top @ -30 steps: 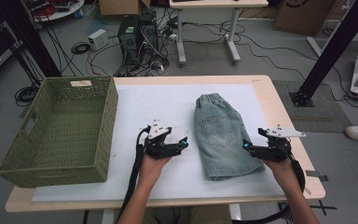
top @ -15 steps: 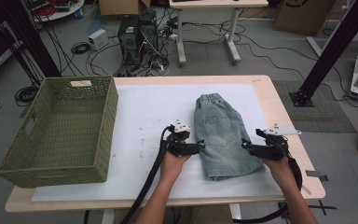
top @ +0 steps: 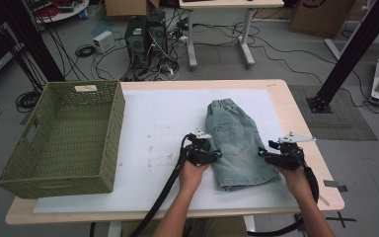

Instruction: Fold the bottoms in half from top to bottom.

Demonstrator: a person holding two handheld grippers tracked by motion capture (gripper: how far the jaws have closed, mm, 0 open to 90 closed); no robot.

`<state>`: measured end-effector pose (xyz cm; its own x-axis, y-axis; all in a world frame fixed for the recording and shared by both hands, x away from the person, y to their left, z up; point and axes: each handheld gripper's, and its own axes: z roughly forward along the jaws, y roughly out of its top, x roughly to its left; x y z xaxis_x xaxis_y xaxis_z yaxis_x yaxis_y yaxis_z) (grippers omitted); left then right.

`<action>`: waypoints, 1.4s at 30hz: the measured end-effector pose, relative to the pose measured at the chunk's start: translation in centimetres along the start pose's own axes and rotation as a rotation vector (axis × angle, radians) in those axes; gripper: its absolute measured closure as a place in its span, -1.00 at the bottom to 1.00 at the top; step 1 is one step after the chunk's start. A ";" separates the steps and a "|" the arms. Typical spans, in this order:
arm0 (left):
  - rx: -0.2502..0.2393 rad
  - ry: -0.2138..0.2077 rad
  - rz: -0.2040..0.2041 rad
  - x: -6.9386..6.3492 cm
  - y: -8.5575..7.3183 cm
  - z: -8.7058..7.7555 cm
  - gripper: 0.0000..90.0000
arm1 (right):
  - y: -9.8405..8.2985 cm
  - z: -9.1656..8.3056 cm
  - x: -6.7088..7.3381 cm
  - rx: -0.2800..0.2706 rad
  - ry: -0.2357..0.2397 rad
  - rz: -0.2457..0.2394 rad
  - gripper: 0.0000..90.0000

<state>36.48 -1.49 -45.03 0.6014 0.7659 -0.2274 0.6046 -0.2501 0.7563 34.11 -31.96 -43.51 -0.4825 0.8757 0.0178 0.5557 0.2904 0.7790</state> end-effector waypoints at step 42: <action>-0.116 0.061 0.020 3.1 -1.3 -3.7 0.94 | -0.3 1.9 3.8 0.077 0.143 0.009 0.86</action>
<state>35.61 3.39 -44.39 0.5781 0.7967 -0.1764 0.5262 -0.1987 0.8268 33.40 -27.98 -44.91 -0.5656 0.8162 0.1176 0.6078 0.3163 0.7284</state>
